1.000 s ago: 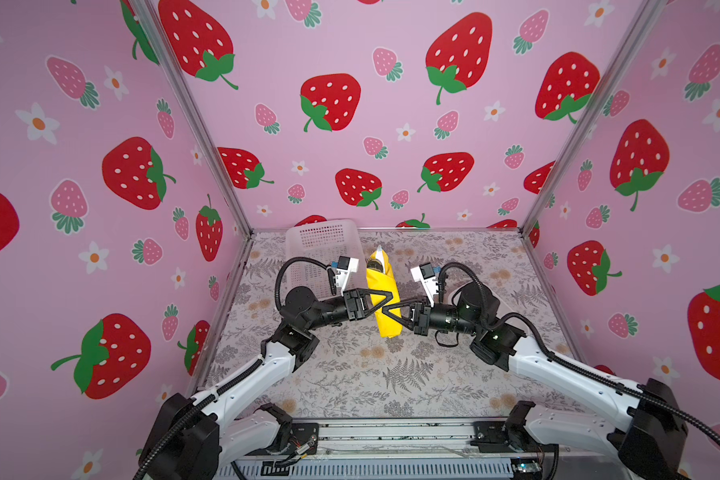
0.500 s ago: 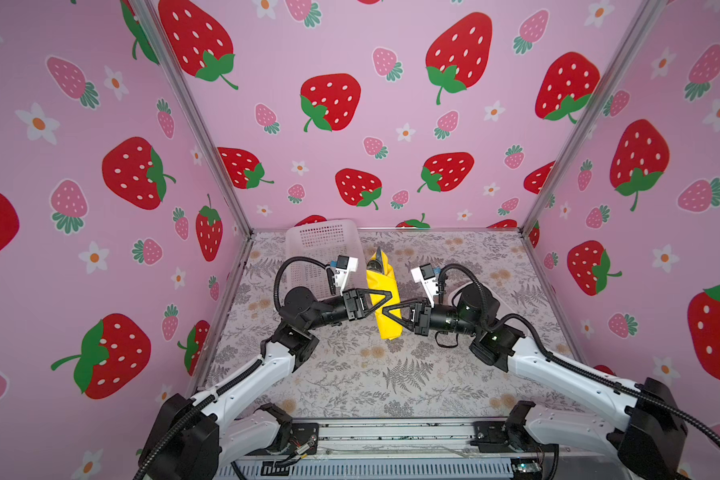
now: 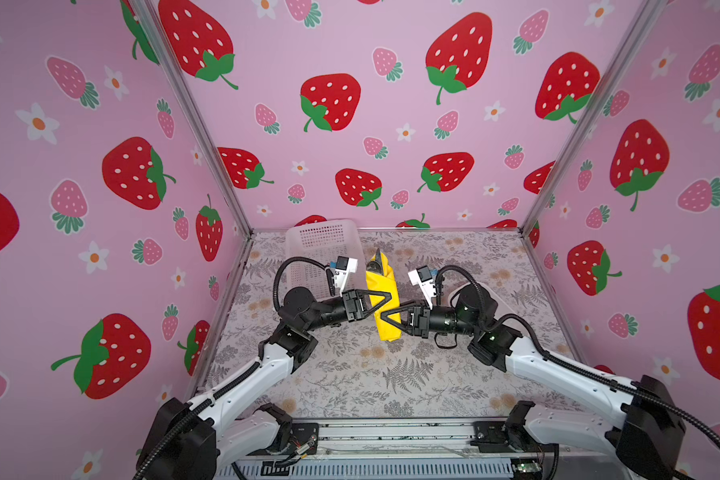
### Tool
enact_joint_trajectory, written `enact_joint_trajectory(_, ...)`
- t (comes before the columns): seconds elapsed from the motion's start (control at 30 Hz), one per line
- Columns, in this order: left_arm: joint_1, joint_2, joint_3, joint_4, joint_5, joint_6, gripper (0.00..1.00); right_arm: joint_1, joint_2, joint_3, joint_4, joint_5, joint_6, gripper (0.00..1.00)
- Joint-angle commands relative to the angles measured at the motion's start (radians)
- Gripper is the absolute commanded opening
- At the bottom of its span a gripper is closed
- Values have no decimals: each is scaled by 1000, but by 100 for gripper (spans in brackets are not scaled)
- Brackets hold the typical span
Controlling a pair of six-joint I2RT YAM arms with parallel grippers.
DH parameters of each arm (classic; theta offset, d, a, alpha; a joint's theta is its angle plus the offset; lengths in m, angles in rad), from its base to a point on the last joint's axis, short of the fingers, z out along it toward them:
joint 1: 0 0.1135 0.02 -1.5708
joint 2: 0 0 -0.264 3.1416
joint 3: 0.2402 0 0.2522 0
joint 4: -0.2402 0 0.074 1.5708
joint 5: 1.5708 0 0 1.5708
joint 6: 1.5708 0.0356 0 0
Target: Place the utensils on the paper napkin and roll it up
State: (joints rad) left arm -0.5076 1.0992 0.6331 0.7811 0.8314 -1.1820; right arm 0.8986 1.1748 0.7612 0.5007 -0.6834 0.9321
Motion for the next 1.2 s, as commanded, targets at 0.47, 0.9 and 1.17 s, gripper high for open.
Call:
enact_joint_trajectory(0.47, 4, -68, 51, -123, 2, 96, 42, -4, 12, 32, 39, -16, 2, 7)
enact_joint_trajectory(0.9, 3, -177, 9, -320, -82, 243, 63, -4, -7, 23, 38, 11, -3, 7)
enact_joint_trajectory(1.17, -8, -327, -61, -358, -194, 357, 69, -4, -12, 23, 47, 11, 1, 7)
